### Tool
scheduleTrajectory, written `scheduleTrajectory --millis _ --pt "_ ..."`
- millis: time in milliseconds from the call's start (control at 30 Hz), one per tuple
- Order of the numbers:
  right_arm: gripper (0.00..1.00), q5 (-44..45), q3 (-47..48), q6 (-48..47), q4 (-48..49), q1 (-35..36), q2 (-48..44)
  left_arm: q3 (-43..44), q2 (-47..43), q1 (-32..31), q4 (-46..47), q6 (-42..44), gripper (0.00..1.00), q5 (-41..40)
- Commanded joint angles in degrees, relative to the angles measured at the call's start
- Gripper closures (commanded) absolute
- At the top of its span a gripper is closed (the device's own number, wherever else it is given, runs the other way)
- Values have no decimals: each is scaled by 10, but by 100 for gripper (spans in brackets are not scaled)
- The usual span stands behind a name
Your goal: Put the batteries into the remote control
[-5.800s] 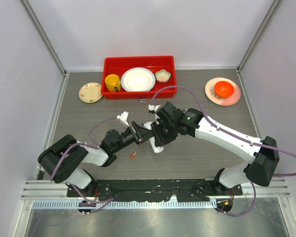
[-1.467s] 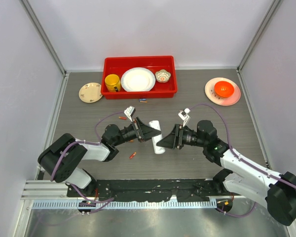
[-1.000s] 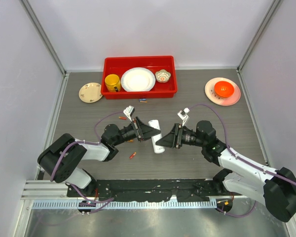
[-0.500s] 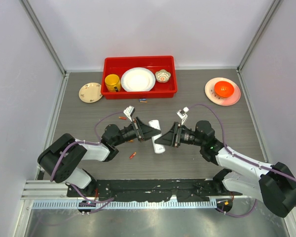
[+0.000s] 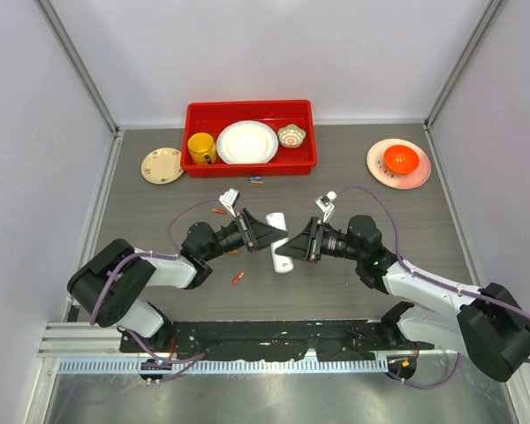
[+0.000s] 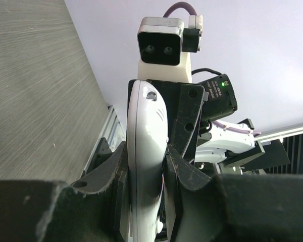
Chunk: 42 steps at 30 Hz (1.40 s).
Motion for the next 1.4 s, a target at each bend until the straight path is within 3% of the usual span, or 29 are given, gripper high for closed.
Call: scheduleTrajectory --millis 0,33,133,233,633,967,1233,1267,1300,1367 --pt "96 13 9 -14 27 15 12 17 -6 -17 152 -9 100 3" --pt "82 12 10 -15 26 15 11 14 -7 -17 152 -7 100 1" --pt "57 16 13 -18 14 15 -6 12 -10 -17 152 -3 100 0" --pt "47 16 17 -22 -6 15 -29 10 -11 -17 152 -2 100 -1" --pt "43 -2 15 -65 -101 14 -93 12 -15 -17 152 0 100 -8" --pt "51 -16 -4 -61 -79 15 -81 14 -19 -17 152 -3 100 -7" --pt "75 -8 -2 -51 -64 14 -54 14 -20 -17 152 -6 100 -3" --pt "79 -6 -1 -51 -65 15 -49 14 -18 -17 152 -6 100 -3" --pt "92 -4 0 -53 -66 15 -48 13 -18 -17 152 -6 100 -3" --pt "99 -1 2 -53 -70 15 -47 12 -17 -17 152 -5 100 -2"
